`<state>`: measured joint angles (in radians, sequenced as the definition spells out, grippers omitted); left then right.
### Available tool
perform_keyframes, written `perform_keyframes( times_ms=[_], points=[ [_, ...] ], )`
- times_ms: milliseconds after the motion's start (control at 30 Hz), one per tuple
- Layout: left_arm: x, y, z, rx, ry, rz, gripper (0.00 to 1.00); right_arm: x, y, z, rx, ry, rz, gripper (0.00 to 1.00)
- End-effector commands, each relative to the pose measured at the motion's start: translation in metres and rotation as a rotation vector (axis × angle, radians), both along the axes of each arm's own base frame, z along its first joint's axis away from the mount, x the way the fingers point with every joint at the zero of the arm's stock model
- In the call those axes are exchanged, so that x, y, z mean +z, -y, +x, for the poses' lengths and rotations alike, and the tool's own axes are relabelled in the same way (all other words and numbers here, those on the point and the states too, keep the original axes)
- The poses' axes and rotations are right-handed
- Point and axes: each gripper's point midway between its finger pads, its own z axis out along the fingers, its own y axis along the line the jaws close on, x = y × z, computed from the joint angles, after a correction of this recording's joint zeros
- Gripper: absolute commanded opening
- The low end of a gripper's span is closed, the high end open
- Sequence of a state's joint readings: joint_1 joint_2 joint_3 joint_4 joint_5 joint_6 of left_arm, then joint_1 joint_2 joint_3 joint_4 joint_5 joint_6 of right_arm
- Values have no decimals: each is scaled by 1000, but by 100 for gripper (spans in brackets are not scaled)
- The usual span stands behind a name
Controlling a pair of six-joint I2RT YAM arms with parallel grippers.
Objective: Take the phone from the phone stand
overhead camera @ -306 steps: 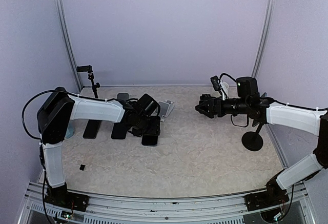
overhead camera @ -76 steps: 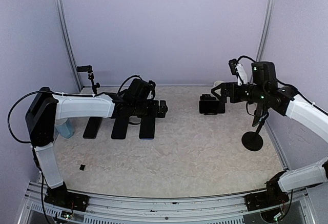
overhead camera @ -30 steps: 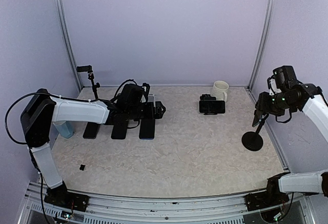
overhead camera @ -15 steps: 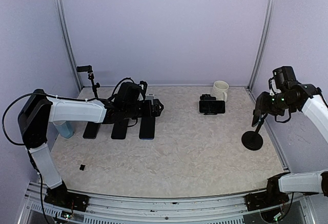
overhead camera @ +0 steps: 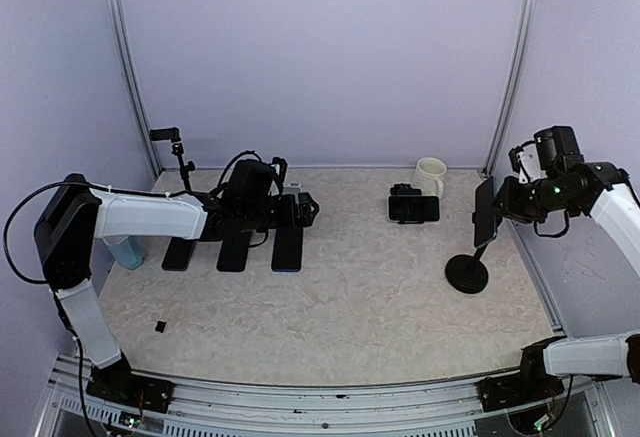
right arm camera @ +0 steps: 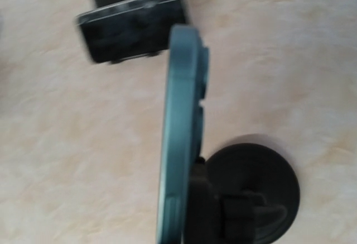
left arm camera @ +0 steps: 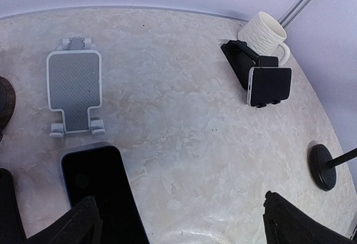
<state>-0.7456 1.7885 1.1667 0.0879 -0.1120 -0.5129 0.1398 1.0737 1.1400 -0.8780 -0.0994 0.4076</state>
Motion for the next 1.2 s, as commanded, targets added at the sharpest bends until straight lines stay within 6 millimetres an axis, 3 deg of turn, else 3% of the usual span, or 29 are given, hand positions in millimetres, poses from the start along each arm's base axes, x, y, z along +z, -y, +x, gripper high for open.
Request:
perform_keyframes(
  times_ms=[0, 133, 400, 800, 1167],
  points=[
    [28, -2, -2, -9, 49, -26, 99, 60, -29, 9, 172, 180, 89, 0],
    [29, -3, -2, -9, 52, -25, 99, 69, -50, 5, 298, 197, 144, 0],
    [36, -3, -3, -11, 55, -27, 99, 65, -94, 3, 500, 196, 166, 0],
    [44, -24, -4, 22, 54, -38, 99, 28, -161, -2, 674, 151, 120, 0],
    [52, -21, -2, 12, 59, -53, 99, 5, -197, -13, 745, 171, 164, 0]
  ],
)
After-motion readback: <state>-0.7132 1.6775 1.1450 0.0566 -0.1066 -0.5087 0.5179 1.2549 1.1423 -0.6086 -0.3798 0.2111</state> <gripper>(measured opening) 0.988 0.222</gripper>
